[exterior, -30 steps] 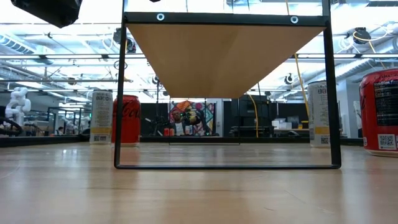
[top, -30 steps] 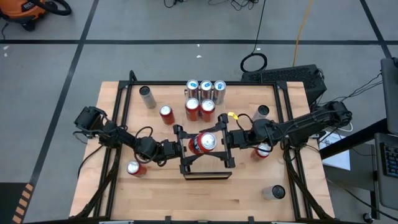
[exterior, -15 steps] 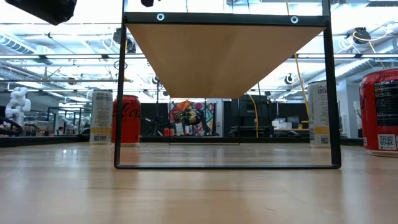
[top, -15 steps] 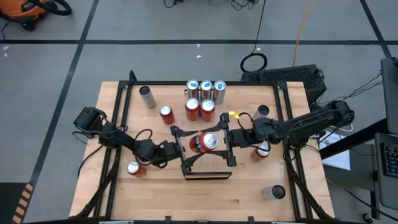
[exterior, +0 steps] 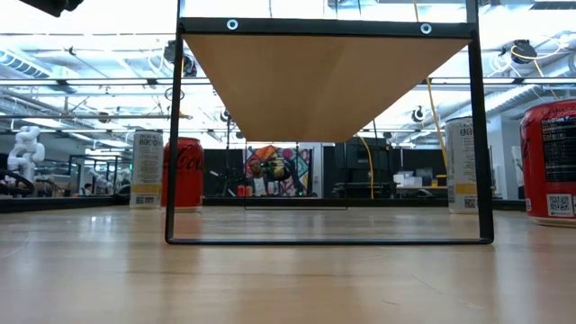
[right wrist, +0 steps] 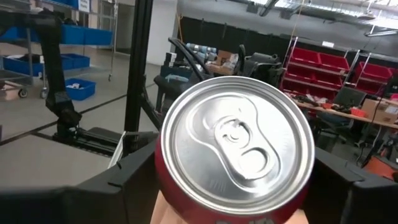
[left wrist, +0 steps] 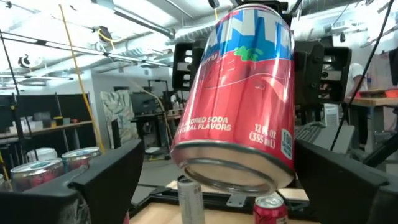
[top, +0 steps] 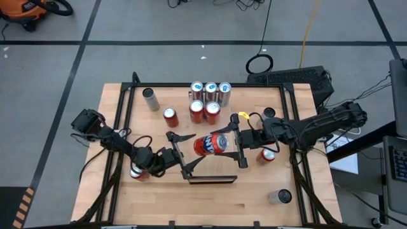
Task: Place canned beverage on shelf
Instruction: Put the red soda can on the shelf aligned with the other red soda can
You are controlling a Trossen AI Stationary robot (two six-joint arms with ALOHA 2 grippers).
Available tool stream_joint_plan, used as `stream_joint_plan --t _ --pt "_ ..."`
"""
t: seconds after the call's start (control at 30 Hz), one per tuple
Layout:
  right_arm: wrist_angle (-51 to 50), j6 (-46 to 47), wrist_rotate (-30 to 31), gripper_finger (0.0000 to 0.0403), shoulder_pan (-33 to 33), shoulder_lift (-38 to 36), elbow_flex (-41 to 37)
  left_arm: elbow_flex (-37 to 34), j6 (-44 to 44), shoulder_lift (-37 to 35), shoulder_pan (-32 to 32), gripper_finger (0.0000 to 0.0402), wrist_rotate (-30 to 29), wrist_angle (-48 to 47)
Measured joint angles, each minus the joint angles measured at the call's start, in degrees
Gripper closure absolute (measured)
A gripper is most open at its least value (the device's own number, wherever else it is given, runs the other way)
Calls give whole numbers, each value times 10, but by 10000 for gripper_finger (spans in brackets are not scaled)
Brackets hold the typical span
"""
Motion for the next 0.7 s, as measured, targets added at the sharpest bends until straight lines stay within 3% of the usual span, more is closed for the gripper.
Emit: stream_joint_plan --t 0.43,0.7 --pt "-20 0 -6 128 0 1 0 0 -31 0 -10 8 -4 -57" --pt "-29 0 -1 128 0 1 0 0 -67 0 -14 8 -40 -94"
